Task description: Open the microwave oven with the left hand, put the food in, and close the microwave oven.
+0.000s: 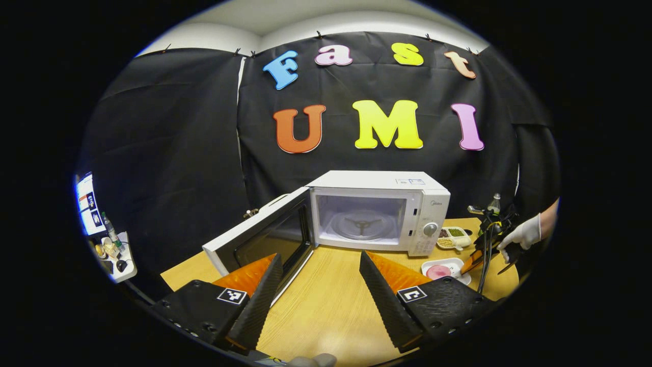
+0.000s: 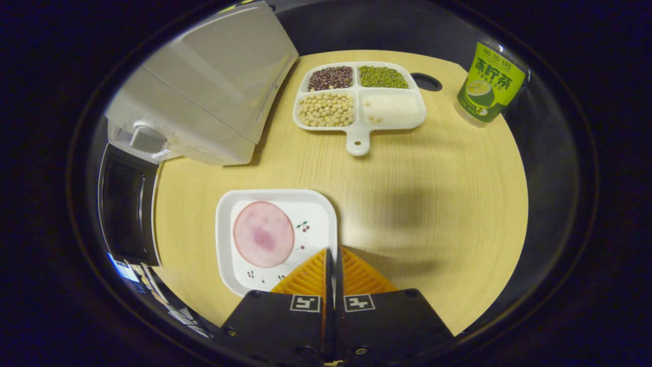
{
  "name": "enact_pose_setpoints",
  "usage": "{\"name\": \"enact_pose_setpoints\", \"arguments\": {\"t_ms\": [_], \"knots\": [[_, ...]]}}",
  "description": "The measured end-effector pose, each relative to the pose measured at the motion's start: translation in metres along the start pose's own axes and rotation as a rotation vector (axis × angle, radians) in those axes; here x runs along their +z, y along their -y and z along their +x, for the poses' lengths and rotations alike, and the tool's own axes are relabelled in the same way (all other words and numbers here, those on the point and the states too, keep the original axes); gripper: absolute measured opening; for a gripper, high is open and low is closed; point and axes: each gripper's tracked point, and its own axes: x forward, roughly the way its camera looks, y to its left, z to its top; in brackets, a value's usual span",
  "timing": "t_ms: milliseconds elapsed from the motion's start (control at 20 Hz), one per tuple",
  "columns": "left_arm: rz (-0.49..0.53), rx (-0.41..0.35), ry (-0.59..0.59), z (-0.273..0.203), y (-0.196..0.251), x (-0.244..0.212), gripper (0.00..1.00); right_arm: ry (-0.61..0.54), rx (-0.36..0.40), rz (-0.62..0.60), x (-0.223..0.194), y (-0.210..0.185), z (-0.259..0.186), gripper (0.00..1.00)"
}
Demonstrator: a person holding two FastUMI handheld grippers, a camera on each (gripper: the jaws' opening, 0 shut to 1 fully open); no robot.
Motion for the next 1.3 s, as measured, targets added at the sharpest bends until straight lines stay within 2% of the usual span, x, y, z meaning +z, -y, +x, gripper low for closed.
{"name": "enact_pose_setpoints", "arguments": {"t_ms": [150,350,550,700,1000,1050,1150,1300], "knots": [[0.006,0.008,-0.001,-0.004,-0.016,-0.002,0.92,-0.001,0.046,0.069,-0.01,-0.006,-0.001,0.04],[0.008,0.01,-0.014,-0.008,-0.031,-0.003,0.91,0.023,0.178,0.21,-0.025,-0.024,-0.008,0.03],[0.032,-0.011,-0.01,-0.011,-0.038,0.002,0.92,0.116,0.313,0.326,-0.027,-0.047,-0.025,0.04],[0.055,-0.042,0.0,-0.014,-0.037,0.008,0.92,0.205,0.373,0.375,-0.024,-0.065,-0.041,0.04],[0.048,-0.152,0.035,-0.019,-0.03,0.024,0.92,0.418,0.503,0.474,-0.016,-0.138,-0.081,0.04],[0.05,-0.172,0.038,-0.019,-0.03,0.026,0.92,0.448,0.523,0.499,-0.015,-0.154,-0.086,0.0],[0.058,-0.207,0.05,-0.019,-0.032,0.029,0.92,0.532,0.573,0.542,-0.009,-0.185,-0.095,0.04],[0.085,-0.245,0.07,-0.016,-0.039,0.029,0.92,0.629,0.589,0.63,-0.001,-0.223,-0.093,0.04]]}}
